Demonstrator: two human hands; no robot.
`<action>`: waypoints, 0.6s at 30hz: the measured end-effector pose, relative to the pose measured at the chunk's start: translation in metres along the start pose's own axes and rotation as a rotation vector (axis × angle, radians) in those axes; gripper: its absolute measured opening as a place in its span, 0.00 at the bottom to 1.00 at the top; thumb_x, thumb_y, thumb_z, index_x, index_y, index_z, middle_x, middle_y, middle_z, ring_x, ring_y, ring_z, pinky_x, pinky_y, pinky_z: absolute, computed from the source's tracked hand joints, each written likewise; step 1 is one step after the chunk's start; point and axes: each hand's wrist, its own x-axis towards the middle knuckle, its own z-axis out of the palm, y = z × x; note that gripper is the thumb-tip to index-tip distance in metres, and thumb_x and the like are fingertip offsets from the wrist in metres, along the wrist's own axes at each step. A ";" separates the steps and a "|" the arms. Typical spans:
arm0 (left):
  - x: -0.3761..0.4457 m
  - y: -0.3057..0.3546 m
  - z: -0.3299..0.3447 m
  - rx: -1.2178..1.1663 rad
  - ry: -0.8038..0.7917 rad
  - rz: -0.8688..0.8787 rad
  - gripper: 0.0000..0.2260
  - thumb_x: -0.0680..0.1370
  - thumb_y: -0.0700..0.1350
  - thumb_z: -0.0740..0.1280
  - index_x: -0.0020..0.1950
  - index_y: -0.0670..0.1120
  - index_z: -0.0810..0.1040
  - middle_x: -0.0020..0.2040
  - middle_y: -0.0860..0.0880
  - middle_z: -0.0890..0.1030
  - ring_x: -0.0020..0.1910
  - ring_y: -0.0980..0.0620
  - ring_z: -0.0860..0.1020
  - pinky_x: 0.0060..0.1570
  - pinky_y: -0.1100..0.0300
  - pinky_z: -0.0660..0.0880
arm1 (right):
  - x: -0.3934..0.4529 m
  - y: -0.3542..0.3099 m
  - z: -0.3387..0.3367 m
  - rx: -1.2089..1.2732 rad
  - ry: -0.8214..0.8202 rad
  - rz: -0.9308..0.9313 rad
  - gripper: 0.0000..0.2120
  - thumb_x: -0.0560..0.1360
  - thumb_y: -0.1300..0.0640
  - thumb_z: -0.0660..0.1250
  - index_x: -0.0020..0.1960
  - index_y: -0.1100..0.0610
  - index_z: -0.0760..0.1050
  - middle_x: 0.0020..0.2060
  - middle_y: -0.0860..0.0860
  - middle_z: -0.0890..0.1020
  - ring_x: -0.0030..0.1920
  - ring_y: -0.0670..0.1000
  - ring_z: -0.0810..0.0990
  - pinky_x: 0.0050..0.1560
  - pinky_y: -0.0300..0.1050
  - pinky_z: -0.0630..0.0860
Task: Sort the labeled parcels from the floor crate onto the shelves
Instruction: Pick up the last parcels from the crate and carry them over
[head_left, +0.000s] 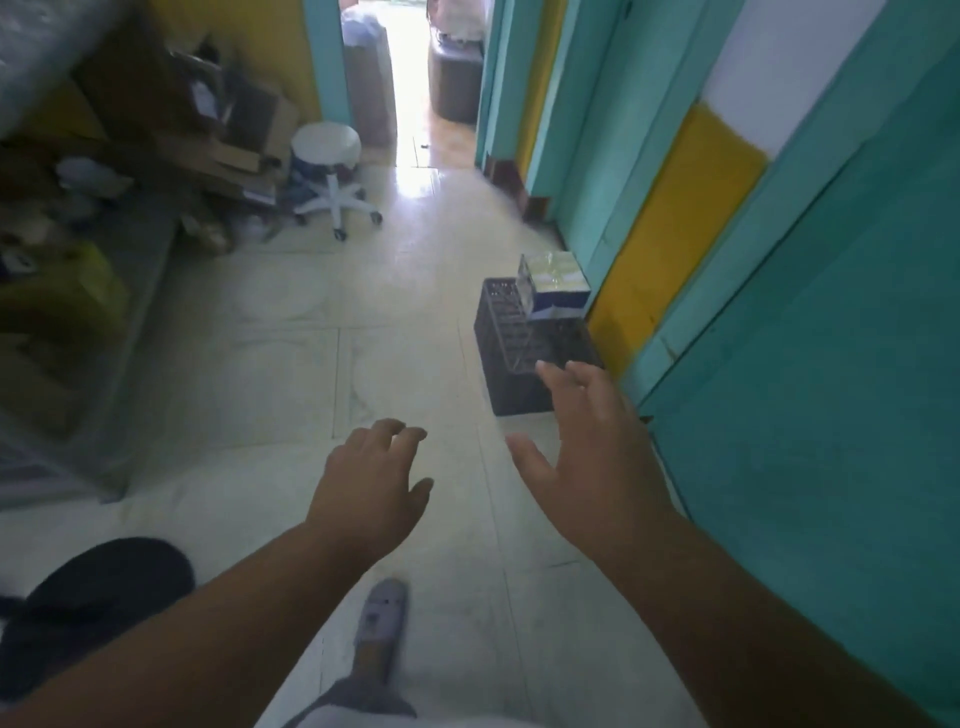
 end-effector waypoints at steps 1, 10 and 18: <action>0.031 -0.011 -0.004 0.003 0.002 0.022 0.25 0.76 0.57 0.68 0.71 0.50 0.71 0.69 0.47 0.74 0.63 0.43 0.74 0.60 0.48 0.74 | 0.026 -0.004 0.004 0.012 0.021 0.010 0.32 0.77 0.42 0.66 0.77 0.49 0.61 0.73 0.53 0.66 0.71 0.56 0.67 0.67 0.56 0.72; 0.269 -0.023 -0.051 0.045 -0.071 0.208 0.26 0.78 0.58 0.64 0.75 0.53 0.66 0.73 0.49 0.69 0.69 0.46 0.69 0.66 0.50 0.70 | 0.208 0.017 -0.015 0.010 0.158 0.192 0.32 0.76 0.43 0.69 0.76 0.51 0.64 0.70 0.55 0.70 0.68 0.56 0.70 0.66 0.56 0.73; 0.487 0.029 -0.035 0.021 -0.113 0.305 0.25 0.79 0.59 0.63 0.75 0.52 0.66 0.74 0.49 0.69 0.70 0.47 0.69 0.68 0.50 0.69 | 0.393 0.111 -0.009 -0.032 0.234 0.266 0.30 0.77 0.41 0.66 0.74 0.52 0.65 0.69 0.55 0.71 0.66 0.56 0.71 0.63 0.53 0.73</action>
